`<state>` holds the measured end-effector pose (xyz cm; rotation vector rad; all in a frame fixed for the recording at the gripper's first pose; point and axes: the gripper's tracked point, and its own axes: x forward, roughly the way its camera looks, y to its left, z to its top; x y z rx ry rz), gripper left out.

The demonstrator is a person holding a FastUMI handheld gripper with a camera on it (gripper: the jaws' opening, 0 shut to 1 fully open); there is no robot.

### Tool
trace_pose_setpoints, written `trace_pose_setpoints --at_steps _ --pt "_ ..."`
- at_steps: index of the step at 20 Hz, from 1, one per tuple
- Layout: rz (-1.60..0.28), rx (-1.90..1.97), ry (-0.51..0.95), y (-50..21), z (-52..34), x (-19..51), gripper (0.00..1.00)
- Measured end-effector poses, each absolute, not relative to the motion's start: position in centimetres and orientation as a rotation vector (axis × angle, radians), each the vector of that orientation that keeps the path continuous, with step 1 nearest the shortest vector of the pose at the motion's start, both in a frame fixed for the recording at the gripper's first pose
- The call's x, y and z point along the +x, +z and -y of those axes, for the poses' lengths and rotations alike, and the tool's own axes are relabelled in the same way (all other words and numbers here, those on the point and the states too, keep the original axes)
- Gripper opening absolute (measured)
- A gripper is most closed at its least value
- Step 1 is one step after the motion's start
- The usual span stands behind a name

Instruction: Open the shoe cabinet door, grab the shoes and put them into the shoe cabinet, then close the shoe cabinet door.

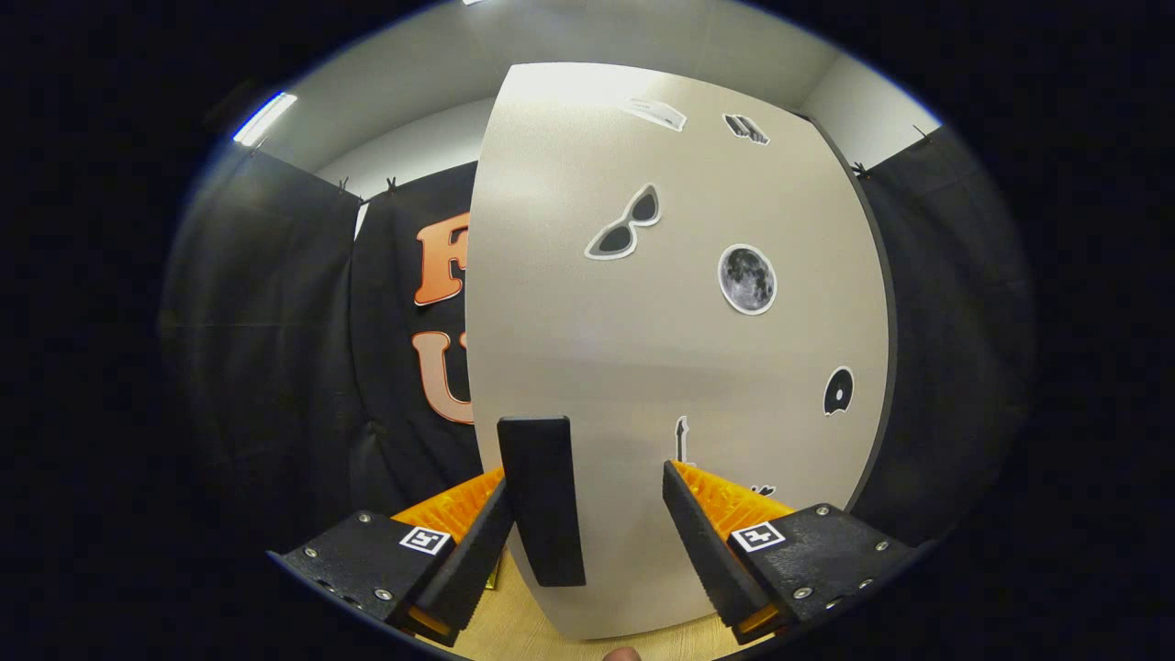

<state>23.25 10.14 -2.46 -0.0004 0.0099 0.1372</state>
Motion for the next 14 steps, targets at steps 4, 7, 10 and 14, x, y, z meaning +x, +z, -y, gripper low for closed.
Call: trace_pose_setpoints --at_steps 4,7,10,14 --pt "0.004 -0.006 0.143 -1.8 -10.7 22.9 0.96" --pt "0.007 0.002 0.144 -1.3 -10.3 22.1 0.96" --pt "0.010 0.011 0.139 -1.0 -9.7 20.8 0.96" --pt "0.000 0.008 0.109 -0.7 -7.9 17.8 0.96"
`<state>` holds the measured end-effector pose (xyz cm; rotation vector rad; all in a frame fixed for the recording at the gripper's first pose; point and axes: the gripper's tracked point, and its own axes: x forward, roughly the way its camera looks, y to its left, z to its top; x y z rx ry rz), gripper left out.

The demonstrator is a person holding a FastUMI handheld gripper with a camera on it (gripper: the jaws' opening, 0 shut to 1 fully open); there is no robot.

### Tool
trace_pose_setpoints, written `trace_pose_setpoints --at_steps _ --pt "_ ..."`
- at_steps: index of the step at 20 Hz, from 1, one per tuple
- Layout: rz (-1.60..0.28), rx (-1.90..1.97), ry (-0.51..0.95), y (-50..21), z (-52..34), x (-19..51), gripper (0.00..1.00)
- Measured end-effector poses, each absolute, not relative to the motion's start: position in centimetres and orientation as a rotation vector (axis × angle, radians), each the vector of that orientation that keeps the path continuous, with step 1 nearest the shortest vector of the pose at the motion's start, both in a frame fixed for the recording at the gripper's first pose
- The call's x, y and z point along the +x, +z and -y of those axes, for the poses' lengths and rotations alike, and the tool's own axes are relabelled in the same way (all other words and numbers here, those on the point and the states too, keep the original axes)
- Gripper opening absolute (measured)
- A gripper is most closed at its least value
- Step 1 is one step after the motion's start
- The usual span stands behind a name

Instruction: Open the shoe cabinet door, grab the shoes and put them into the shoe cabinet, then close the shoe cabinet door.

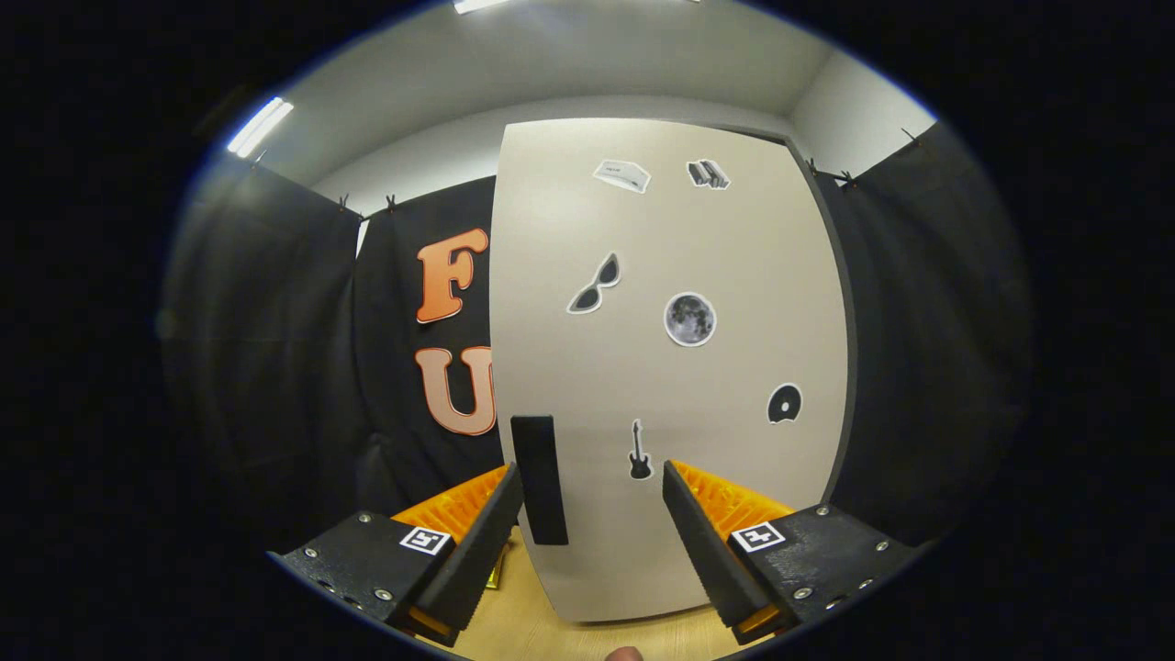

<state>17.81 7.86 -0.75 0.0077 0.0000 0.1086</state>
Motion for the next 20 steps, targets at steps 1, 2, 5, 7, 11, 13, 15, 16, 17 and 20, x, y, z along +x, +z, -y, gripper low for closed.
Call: trace_pose_setpoints --at_steps 1,2,5,7,11,13,15,16,17,20 --pt "-0.003 0.004 0.099 -0.6 -7.4 16.9 0.96" --pt "-0.006 0.000 0.091 -0.7 -7.0 16.1 0.96" --pt "0.001 -0.012 0.068 -0.3 -5.6 13.2 0.96" --pt "-0.006 -0.016 0.052 -0.5 -4.6 11.3 0.96" --pt "-0.023 0.006 0.041 -0.9 -3.3 8.1 0.96" --pt "-0.025 -0.001 0.034 -1.0 -2.7 6.8 0.96" --pt "-0.029 -0.010 0.034 -1.0 -2.1 5.6 0.96" --pt "-0.026 -0.011 0.033 -0.9 -2.0 5.1 0.96" --pt "-0.020 -0.007 0.032 -0.6 -1.8 4.6 0.96" --pt "-0.007 -0.003 0.031 0.0 -1.5 3.2 0.96"
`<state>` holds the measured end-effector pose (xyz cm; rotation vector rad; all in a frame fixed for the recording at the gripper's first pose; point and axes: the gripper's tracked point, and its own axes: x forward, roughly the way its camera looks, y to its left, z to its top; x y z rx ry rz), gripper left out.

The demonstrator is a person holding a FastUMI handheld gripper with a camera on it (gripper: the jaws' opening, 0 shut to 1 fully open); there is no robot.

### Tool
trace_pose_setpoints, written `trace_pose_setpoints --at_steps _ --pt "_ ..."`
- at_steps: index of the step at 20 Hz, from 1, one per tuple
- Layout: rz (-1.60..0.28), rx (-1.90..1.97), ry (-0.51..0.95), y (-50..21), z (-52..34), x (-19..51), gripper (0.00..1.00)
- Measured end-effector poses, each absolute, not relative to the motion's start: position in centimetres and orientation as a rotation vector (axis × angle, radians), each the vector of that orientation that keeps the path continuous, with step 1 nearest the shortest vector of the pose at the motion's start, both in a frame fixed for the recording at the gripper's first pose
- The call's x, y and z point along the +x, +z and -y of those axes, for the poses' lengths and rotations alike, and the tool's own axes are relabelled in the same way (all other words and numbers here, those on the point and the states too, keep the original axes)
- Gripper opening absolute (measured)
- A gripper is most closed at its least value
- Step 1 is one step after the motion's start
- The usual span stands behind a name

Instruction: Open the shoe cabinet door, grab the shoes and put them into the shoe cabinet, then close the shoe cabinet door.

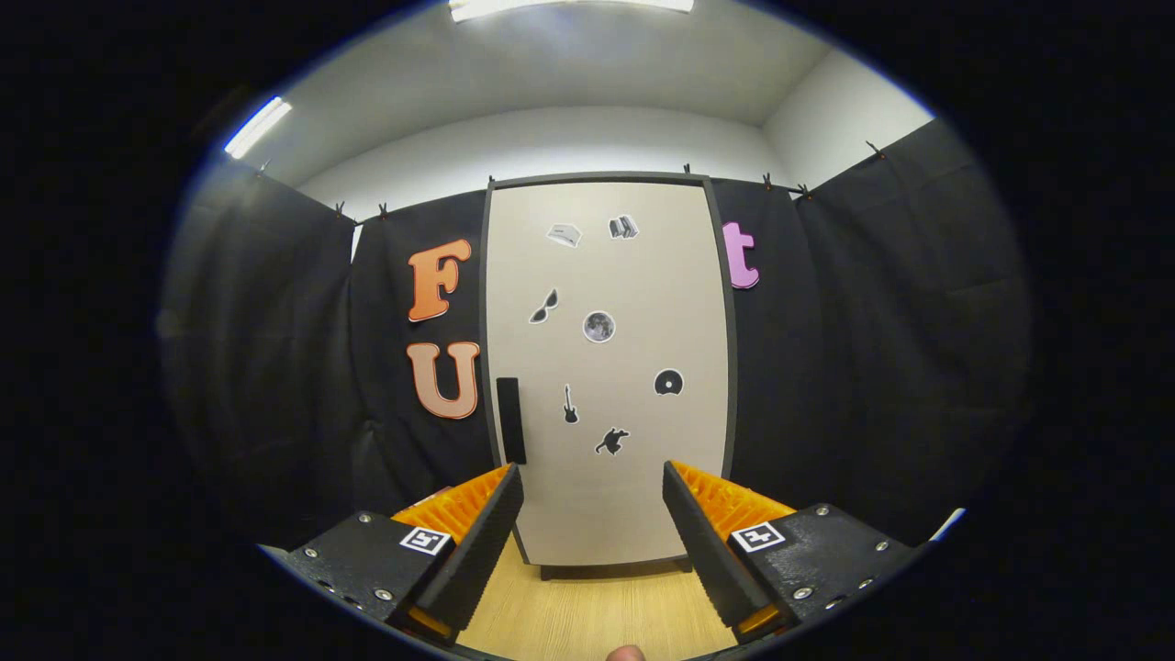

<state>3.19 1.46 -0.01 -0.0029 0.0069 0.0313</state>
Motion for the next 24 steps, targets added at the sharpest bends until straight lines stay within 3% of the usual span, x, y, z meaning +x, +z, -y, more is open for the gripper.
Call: trace_pose_setpoints --at_steps 24 --pt "0.020 -0.004 0.011 1.0 -1.0 1.0 0.96"
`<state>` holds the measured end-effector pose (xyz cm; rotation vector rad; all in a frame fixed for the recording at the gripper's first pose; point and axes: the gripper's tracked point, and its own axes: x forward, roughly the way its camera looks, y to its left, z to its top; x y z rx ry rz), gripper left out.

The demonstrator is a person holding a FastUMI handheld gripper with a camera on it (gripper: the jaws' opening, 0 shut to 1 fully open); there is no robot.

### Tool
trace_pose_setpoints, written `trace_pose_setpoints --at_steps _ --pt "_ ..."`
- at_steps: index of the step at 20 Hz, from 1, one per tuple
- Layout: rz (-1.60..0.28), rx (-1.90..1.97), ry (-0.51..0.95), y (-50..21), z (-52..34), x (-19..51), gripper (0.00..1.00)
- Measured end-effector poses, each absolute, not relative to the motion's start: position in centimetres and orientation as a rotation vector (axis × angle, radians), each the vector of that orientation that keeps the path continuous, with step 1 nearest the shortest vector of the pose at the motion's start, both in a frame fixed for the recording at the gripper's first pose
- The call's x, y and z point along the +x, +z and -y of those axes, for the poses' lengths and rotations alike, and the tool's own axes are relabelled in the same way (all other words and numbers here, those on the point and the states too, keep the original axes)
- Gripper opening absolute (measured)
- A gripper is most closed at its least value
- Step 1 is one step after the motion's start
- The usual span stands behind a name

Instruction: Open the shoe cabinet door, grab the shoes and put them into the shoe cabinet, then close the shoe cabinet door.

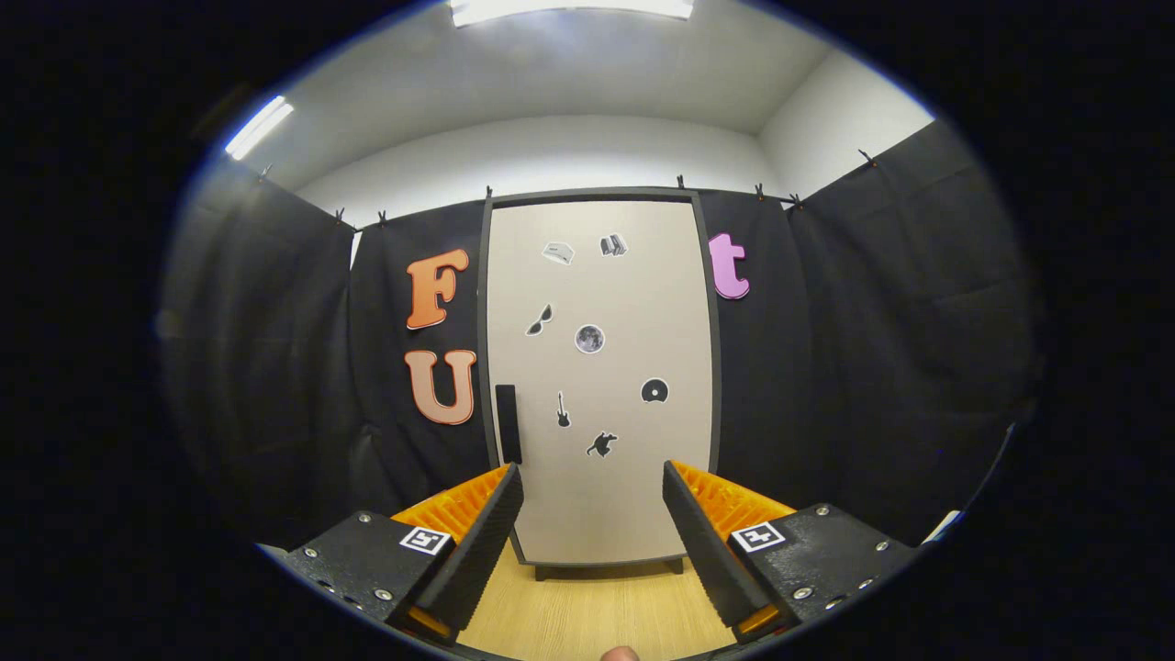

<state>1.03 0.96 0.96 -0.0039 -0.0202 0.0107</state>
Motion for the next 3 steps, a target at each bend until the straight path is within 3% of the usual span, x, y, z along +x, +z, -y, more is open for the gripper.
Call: trace_pose_setpoints --at_steps 3 --pt "0.019 -0.005 0.011 0.82 -1.10 1.01 0.96"
